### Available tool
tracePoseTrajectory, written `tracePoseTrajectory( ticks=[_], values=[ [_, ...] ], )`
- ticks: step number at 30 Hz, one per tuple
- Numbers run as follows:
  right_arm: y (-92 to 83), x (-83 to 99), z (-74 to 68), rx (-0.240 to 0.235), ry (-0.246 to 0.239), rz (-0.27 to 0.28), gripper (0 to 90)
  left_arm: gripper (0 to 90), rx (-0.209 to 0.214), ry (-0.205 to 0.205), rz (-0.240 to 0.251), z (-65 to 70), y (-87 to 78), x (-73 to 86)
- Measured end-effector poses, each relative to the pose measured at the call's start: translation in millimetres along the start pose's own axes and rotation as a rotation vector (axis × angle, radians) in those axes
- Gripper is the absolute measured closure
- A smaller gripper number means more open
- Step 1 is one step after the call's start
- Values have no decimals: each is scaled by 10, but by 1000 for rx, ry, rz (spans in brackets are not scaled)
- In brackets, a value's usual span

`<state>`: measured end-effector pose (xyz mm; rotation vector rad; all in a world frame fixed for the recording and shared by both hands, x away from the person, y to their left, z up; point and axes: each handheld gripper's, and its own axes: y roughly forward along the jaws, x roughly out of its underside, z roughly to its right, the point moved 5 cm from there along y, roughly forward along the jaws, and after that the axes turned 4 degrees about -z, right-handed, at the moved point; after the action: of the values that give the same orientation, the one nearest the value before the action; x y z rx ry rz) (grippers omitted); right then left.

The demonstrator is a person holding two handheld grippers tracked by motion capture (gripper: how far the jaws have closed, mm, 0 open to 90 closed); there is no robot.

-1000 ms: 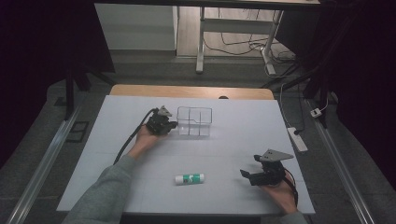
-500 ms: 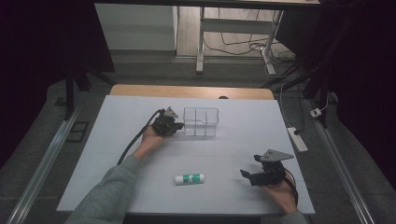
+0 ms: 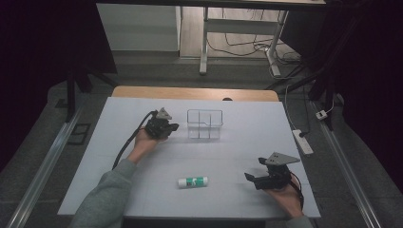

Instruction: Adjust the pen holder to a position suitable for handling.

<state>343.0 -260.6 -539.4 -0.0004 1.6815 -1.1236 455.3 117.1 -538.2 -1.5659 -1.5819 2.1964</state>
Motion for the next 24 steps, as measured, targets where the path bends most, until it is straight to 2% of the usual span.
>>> tracePoseTrajectory(
  ticks=[3,8,10,14,19,24],
  values=[
    [0,-2,-4,-1,-4,-2,139,889,-2,-16,-2,34,-83,102],
    [-3,-13,-16,-9,-4,3,139,889,-15,-3,-29,132,-206,282],
    [-2,-16,-18,-10,-6,4,139,889,-8,-16,-23,167,-257,350],
    [-9,-39,-14,-17,-1,19,139,889,-23,14,-45,252,-341,487],
    [-1,-33,-26,-17,-8,9,139,889,-21,1,-25,306,-484,580],
    [12,-22,-38,-16,-14,-3,139,888,-37,-15,-10,333,-646,692]
  ],
)
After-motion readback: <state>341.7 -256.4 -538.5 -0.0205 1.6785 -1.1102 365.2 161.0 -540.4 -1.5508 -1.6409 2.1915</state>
